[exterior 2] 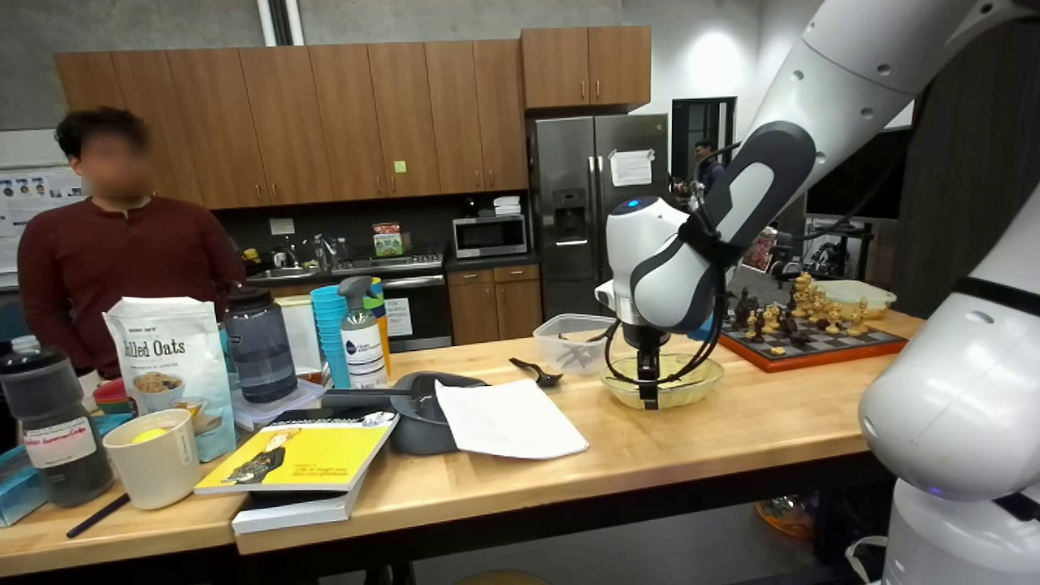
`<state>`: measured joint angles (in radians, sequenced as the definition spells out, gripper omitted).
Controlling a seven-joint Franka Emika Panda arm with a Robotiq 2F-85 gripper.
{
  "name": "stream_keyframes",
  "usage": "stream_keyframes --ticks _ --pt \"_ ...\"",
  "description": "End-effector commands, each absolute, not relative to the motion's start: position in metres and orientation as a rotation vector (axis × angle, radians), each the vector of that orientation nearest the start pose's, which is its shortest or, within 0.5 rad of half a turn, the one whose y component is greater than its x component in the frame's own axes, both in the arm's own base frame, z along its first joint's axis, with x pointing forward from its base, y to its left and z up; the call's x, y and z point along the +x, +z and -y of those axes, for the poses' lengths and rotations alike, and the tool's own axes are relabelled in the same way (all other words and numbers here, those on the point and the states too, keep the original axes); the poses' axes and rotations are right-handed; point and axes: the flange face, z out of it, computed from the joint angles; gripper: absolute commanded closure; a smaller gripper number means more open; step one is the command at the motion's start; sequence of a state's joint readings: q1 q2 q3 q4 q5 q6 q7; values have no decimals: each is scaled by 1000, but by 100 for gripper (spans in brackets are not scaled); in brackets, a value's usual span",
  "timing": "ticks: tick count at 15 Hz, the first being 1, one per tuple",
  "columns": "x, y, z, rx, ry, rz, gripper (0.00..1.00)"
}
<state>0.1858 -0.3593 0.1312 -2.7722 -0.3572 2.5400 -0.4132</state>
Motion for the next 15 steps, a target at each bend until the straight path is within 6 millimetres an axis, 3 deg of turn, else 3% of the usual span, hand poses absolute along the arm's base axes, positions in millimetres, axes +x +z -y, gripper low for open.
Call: stream_keyframes --ticks 1,3,7,15 --pt "358 366 -113 -3068 -244 1580 0" --pt "350 374 -98 -3126 -270 1458 0" --pt "359 388 -62 -3234 -229 1103 0" --pt "361 400 22 -3249 -286 492 0"
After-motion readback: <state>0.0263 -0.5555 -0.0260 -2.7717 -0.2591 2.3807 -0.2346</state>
